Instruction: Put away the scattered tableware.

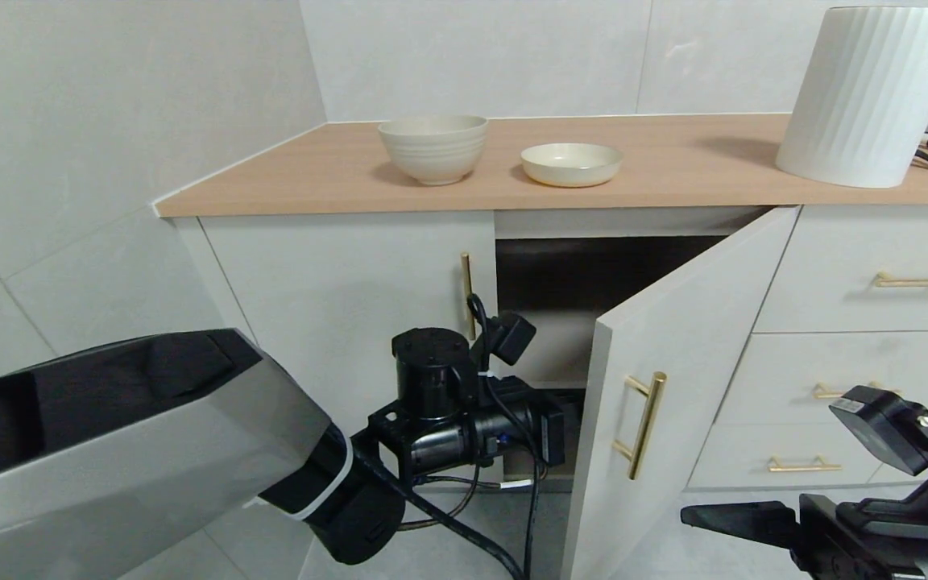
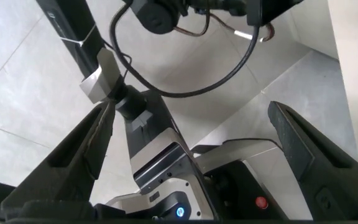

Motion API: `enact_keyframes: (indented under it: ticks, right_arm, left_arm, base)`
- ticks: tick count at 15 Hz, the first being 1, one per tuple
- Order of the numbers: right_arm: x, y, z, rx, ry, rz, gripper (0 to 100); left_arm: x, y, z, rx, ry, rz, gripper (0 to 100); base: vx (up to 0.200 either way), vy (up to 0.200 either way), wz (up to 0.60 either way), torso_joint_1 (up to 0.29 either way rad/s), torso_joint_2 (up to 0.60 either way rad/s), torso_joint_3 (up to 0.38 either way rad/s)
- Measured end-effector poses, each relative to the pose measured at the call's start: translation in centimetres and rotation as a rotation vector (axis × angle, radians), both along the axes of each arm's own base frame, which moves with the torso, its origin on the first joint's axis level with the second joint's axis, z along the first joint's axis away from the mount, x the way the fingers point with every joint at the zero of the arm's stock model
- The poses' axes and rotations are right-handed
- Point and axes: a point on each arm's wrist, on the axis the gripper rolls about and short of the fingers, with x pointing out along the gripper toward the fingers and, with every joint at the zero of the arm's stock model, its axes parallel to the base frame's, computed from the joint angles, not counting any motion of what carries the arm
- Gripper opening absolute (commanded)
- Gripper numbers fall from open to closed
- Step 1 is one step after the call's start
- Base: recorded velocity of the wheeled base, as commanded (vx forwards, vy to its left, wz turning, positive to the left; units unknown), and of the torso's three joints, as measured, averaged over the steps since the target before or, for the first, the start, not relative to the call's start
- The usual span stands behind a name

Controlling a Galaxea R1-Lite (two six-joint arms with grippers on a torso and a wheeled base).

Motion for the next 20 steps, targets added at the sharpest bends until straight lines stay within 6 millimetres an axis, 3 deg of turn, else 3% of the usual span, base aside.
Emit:
enact_keyframes:
  ticks: [2, 9, 13, 16, 18, 20]
  right_arm:
    - [0.0, 0.0, 0.0, 0.0, -0.001, 0.0, 100]
    - [-0.1, 0.0, 0.0, 0.001, -0.003, 0.001, 100]
    - [0.0, 0.0, 0.1, 0.003, -0.006, 0.0, 100]
    - [-0.5, -0.3, 0.7, 0.021, -0.033, 0.005, 100]
    - [-1.2, -0.6, 1.5, 0.052, -0.073, 0.043, 100]
    - [-2.1, -1.0, 2.2, 0.079, -0.106, 0.1, 100]
  left_arm:
    - [0.3, -0.2, 0.4, -0.002, -0.001, 0.001, 0]
    - [0.7, -1.0, 1.1, -0.026, 0.006, -0.005, 0]
    - [0.0, -2.7, 1.1, -0.013, 0.02, -0.043, 0]
    - [-1.9, -5.5, 2.3, -0.004, 0.03, -0.125, 0]
    - [-5.0, -7.8, 3.6, -0.005, 0.027, -0.216, 0]
    - [-7.4, -8.3, 4.6, -0.009, 0.025, -0.273, 0]
  base:
    - [-0.2, 0.0, 0.0, 0.007, 0.0, -0.002]
    - [0.0, 0.0, 0.0, 0.0, 0.0, 0.0]
    - [0.0, 0.0, 0.0, 0.0, 0.0, 0.0]
    - [0.0, 0.0, 0.0, 0.0, 0.0, 0.0]
    - [0.0, 0.0, 0.0, 0.0, 0.0, 0.0]
    - [0.0, 0.0, 0.0, 0.0, 0.0, 0.0]
